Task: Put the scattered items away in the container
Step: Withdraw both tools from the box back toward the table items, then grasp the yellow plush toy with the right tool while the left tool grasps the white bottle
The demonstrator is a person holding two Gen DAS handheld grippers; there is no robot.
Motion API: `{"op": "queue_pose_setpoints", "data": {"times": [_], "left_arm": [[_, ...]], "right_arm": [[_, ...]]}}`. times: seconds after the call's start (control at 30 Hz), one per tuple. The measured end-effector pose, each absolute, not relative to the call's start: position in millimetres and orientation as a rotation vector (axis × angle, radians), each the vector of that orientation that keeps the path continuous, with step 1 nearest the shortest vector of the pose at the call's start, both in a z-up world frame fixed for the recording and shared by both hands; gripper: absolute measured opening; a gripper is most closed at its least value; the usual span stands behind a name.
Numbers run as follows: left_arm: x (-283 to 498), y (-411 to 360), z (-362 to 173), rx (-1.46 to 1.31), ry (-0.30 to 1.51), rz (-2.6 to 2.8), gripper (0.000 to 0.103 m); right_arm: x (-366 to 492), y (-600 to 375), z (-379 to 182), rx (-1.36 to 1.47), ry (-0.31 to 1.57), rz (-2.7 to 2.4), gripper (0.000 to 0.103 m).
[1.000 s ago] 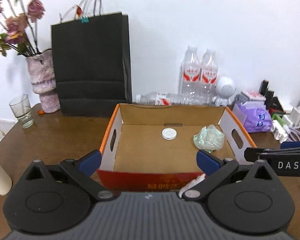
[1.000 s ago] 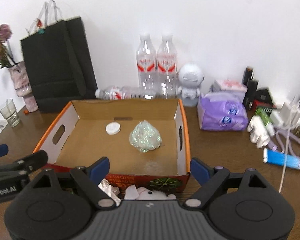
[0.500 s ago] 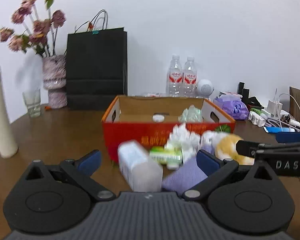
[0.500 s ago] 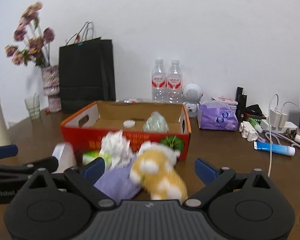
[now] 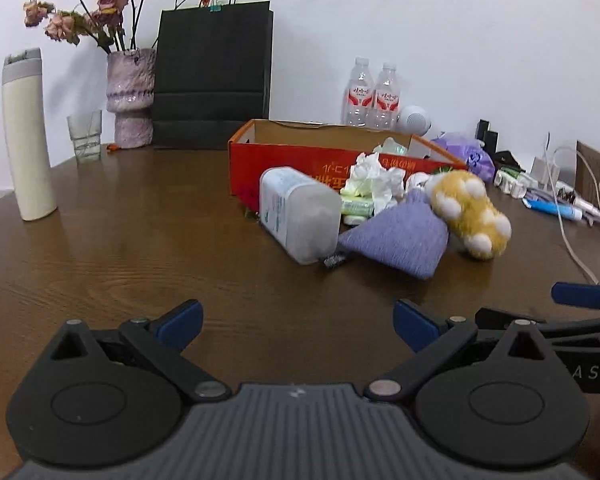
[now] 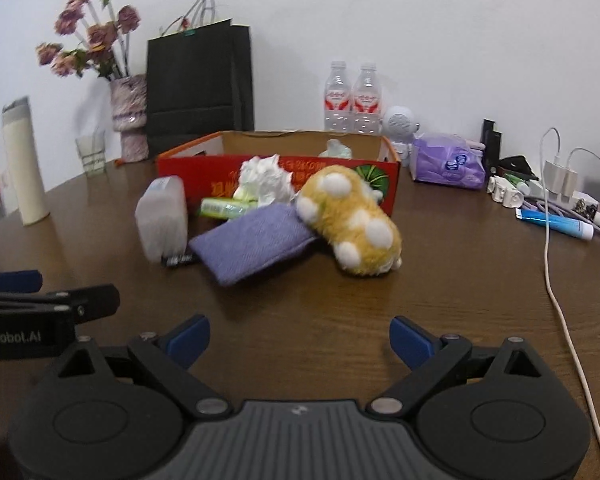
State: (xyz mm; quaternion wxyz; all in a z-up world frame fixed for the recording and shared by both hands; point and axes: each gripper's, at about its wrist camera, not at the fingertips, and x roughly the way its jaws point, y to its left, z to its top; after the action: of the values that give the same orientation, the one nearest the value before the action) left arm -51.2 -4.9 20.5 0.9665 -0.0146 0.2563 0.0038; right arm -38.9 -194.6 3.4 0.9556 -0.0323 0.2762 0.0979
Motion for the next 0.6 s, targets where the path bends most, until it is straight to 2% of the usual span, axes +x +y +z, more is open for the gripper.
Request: {"op": "queue_pose_setpoints", "data": {"times": [0.03,0.2,0.6], "left_arm": [[-52,-5,19,-0.022,0.525,0.011,0.103],[-55,-3,18,-0.013,0.547,0.032,0.103],[-48,-4,16,0.009,0.591,0.017,0.103]], "right_arm": [[-41,-193,2,-0.078,0.57,0.193,0.096],[-42,-180,6,-0.13,0.58,0.183,0.094],[-33,-183,2,-0.055,0.653,0.182,0.094]]}}
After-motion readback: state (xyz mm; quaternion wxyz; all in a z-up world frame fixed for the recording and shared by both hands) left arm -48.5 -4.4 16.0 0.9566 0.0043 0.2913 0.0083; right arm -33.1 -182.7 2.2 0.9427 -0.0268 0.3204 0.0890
